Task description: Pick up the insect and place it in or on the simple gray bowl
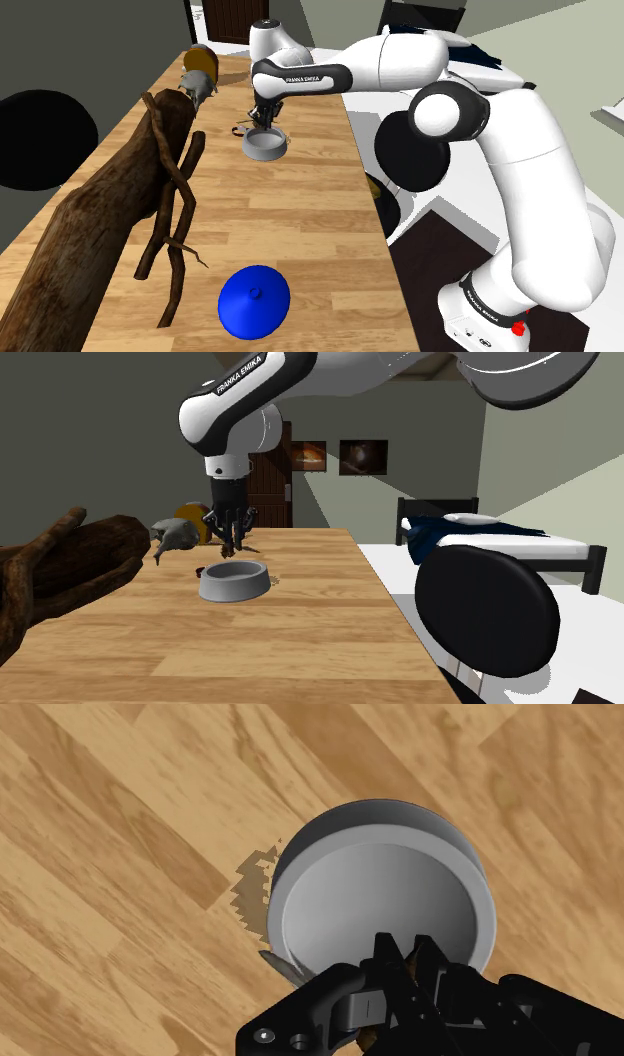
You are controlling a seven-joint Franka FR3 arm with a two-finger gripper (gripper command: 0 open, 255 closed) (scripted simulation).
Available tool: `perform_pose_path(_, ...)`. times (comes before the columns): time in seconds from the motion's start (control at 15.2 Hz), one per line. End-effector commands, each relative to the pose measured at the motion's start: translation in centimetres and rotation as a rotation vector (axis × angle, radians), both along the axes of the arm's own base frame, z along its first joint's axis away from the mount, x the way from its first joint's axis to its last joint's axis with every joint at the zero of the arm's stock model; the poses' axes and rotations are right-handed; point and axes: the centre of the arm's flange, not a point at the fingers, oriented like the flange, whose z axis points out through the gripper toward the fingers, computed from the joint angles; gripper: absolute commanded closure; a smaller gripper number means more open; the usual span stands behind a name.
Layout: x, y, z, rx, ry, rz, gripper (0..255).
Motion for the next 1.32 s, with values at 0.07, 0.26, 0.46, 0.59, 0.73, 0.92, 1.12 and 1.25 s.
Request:
perform_pose_path(0.07, 0.0, 0.0, -1.6, 0.000, 0.000, 0.000, 255)
perform_pose_path(0.26, 0.0, 0.0, -3.2, 0.000, 0.000, 0.000, 255)
perform_pose_path(0.46, 0.0, 0.0, -4.2, 0.000, 0.000, 0.000, 255)
perform_pose_path(0.59, 0.0, 0.0, -4.2, 0.000, 0.000, 0.000, 255)
perform_pose_path(0.73, 0.0, 0.0, -4.2, 0.000, 0.000, 0.000, 255)
perform_pose_path(0.92, 0.0, 0.0, -4.2, 0.000, 0.000, 0.000, 0)
perform_pose_path(1.12, 0.0, 0.0, -4.2, 0.000, 0.000, 0.000, 0)
perform_pose_path(1.25, 0.0, 0.0, -4.2, 0.000, 0.000, 0.000, 0)
